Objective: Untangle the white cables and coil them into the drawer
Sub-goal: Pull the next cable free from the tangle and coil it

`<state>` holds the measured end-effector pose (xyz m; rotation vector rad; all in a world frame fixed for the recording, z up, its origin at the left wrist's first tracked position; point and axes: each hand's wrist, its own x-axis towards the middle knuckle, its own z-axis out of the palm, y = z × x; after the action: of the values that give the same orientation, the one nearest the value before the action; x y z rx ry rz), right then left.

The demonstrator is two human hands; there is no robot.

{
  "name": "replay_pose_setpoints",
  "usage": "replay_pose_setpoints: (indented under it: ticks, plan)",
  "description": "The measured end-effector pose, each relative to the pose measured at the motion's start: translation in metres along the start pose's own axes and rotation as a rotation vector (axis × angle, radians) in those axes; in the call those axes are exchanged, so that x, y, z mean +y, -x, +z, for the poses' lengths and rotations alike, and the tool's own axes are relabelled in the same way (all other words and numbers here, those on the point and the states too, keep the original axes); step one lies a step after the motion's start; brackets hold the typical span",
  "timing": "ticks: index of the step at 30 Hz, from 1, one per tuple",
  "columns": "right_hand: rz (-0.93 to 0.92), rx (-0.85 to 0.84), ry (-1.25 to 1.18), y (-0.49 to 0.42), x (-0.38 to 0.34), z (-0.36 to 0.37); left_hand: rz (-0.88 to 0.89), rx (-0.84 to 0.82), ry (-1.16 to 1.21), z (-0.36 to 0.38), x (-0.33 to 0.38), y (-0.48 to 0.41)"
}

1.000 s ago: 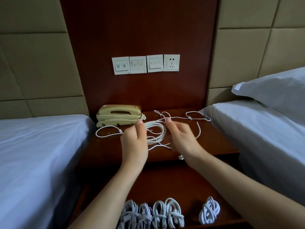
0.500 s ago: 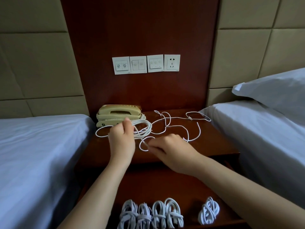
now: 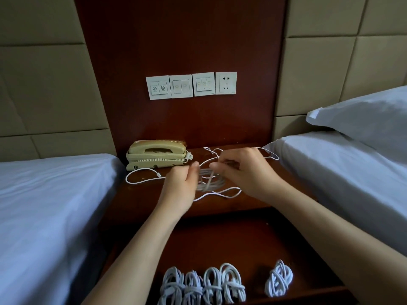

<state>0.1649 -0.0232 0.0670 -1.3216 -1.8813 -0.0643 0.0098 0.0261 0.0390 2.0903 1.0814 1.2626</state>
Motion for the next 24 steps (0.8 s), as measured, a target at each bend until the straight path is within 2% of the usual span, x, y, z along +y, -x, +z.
replay_pose_setpoints:
  ticks: [2,4,7,9,11,14,17,20,24]
  plan:
    - [0.030,-0.016,-0.032,0.000,0.003,-0.004,-0.024,-0.095,0.117,0.004,-0.003,0.002]
    - [0.037,-0.052,-0.064,0.001,0.004,-0.005,-0.020,-0.121,0.178,0.006,-0.007,0.003]
    - [0.053,-0.053,-0.095,0.002,0.007,-0.008,0.012,-0.008,0.121,0.003,-0.009,0.002]
    - [0.055,-0.068,-0.108,0.003,0.006,-0.009,0.034,0.092,-0.007,0.000,-0.009,0.002]
    - [0.047,-0.085,-0.092,0.003,0.004,-0.009,0.058,0.126,-0.123,-0.001,-0.005,0.003]
    - [0.048,-0.043,-0.084,0.002,0.005,-0.007,0.087,0.003,-0.167,0.001,-0.001,0.003]
    - [0.079,-0.070,-0.127,0.004,0.006,-0.005,0.110,-0.197,-0.088,0.000,0.001,0.005]
    - [0.087,-0.125,-0.229,0.005,0.007,-0.002,0.068,-0.384,0.144,-0.001,0.000,0.008]
    - [0.161,-0.161,-0.471,0.009,0.012,0.012,-0.017,-0.437,0.479,-0.002,0.003,0.012]
